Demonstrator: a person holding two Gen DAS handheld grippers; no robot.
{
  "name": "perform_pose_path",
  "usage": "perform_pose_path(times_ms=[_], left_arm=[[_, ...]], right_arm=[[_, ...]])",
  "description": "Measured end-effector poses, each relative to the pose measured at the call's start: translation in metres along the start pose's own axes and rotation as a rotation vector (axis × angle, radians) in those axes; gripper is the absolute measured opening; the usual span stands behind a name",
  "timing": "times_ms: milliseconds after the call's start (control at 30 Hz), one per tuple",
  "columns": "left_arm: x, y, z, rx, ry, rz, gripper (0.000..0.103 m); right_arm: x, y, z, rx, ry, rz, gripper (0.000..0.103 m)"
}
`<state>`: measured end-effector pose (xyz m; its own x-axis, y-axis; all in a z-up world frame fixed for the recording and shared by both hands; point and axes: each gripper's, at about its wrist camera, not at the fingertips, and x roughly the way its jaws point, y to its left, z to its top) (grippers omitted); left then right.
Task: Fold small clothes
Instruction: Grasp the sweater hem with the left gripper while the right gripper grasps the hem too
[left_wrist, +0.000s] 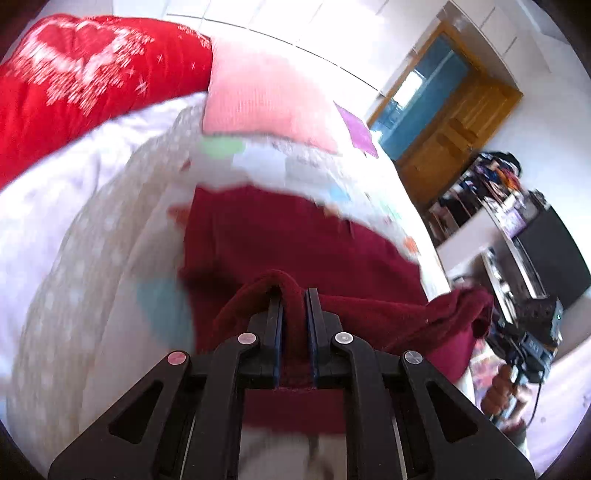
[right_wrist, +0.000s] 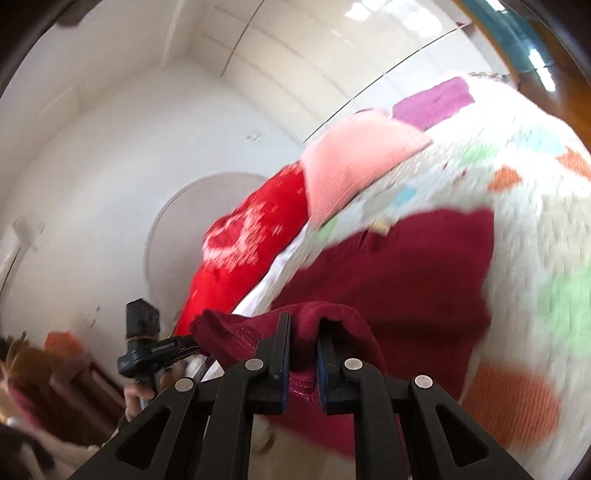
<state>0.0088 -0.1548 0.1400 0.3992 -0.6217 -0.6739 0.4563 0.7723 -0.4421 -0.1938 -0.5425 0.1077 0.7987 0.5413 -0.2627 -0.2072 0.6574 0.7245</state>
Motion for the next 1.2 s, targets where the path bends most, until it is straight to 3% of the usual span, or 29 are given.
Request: perform_pose_path(times_ms=[100, 200, 233, 300, 367, 433, 467, 500, 533, 600, 700, 800, 933, 1000, 1067, 1200], left_arm=[[0.053, 0.006, 0.041, -0.022, -0.006, 0.077, 0.009], [0.093, 0.026, 0.060, -0.098, 0.020, 0.112, 0.009], [0.105, 0.035, 0.064, -0.145, 0.038, 0.103, 0.010], [0.112, 0.045, 0.068, -0.170, 0.052, 0.069, 0.012], [0.106, 0.047, 0.072, -0.149, 0.043, 0.049, 0.016], [0.097, 0.041, 0.075, -0.102, 0.008, 0.066, 0.033], [0.089, 0.037, 0.075, -0.078, -0.030, 0.096, 0.058], [0.080, 0.036, 0.075, -0.071, -0.077, 0.116, 0.075], [0.076, 0.034, 0.076, -0.079, -0.108, 0.116, 0.078], [0.068, 0.033, 0.075, -0.105, -0.158, 0.088, 0.079], [0.087, 0.027, 0.078, -0.091, -0.082, 0.102, 0.079], [0.126, 0.022, 0.077, -0.060, 0.009, 0.192, 0.079], [0.170, 0.038, 0.077, -0.066, 0.061, 0.305, 0.079], [0.185, 0.050, 0.079, -0.079, 0.061, 0.325, 0.079], [0.190, 0.050, 0.080, -0.057, 0.041, 0.345, 0.079], [0.183, 0.045, 0.078, -0.027, 0.040, 0.356, 0.079]], right_arm=[[0.029, -0.029, 0.037, 0.022, -0.017, -0.080, 0.011], [0.057, -0.063, 0.065, 0.050, -0.034, -0.153, 0.011], [0.065, -0.076, 0.071, 0.073, -0.016, -0.170, 0.016], [0.082, -0.100, 0.079, 0.143, 0.038, -0.240, 0.046], [0.069, -0.105, 0.081, 0.148, -0.016, -0.250, 0.051], [0.053, -0.098, 0.082, 0.137, -0.067, -0.253, 0.053], [0.046, -0.094, 0.081, 0.124, -0.078, -0.266, 0.053], [0.042, -0.088, 0.080, 0.095, -0.074, -0.279, 0.053], [0.041, -0.082, 0.079, 0.065, -0.064, -0.286, 0.053], [0.046, -0.068, 0.075, -0.020, -0.026, -0.305, 0.053], [0.076, -0.049, 0.069, -0.140, 0.036, -0.365, 0.045], [0.111, -0.047, 0.069, -0.190, 0.080, -0.437, 0.038], [0.153, -0.067, 0.075, -0.232, 0.138, -0.670, 0.036], [0.167, -0.088, 0.079, -0.216, 0.158, -0.736, 0.033], [0.172, -0.106, 0.084, -0.159, 0.155, -0.733, 0.033], [0.162, -0.100, 0.084, -0.169, 0.139, -0.727, 0.033]])
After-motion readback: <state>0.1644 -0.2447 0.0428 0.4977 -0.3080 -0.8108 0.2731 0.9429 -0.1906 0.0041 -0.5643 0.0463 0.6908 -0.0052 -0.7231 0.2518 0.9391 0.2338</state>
